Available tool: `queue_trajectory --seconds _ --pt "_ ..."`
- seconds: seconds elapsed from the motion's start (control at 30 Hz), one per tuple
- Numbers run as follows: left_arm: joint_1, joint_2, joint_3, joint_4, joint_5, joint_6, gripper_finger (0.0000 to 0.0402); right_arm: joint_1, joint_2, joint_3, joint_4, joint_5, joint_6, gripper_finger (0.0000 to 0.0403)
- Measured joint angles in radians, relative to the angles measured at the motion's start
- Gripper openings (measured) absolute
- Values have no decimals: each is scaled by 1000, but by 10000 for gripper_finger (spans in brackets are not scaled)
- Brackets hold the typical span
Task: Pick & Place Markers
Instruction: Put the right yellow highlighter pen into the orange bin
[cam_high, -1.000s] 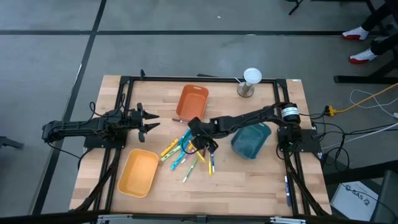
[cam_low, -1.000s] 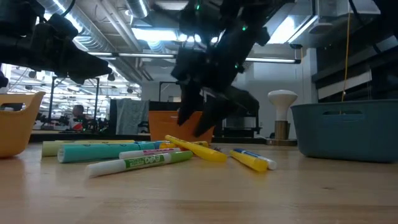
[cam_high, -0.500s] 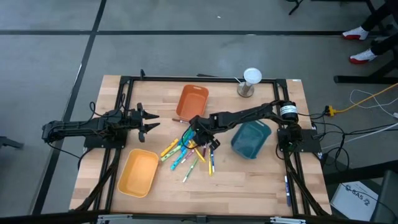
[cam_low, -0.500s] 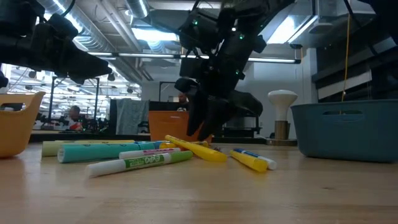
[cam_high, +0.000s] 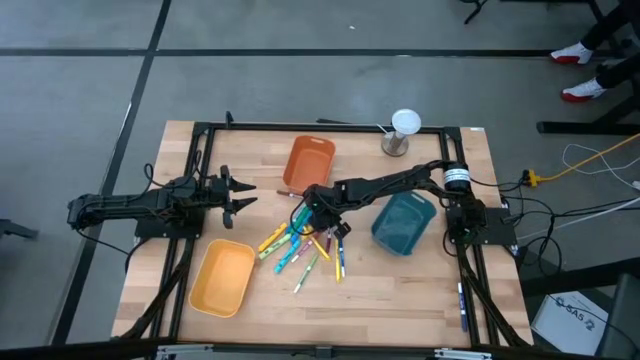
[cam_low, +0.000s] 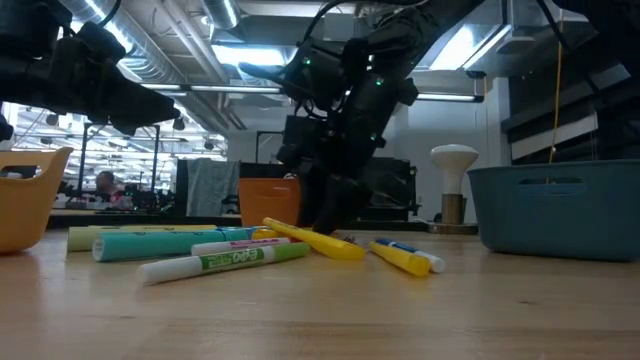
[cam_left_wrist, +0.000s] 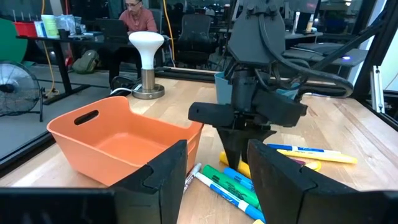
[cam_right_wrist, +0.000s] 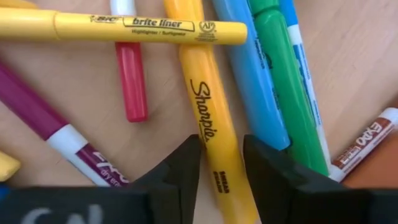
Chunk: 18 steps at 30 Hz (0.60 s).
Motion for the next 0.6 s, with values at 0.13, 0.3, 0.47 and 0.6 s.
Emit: queue_trajectory --seconds 0.13,0.3,0.47,0.6 --pt "0 0 0 0 1 0 165 -2 1 0 -14 -20 29 95" --pt "0 0 0 0 1 0 163 -3 -2 -1 -15 -55 104 63" --pt "0 0 0 0 1 0 166 -3 -1 -2 -8 -65 207 63" --pt "0 0 0 0 0 0 164 -2 -8 -4 2 -64 283 70"
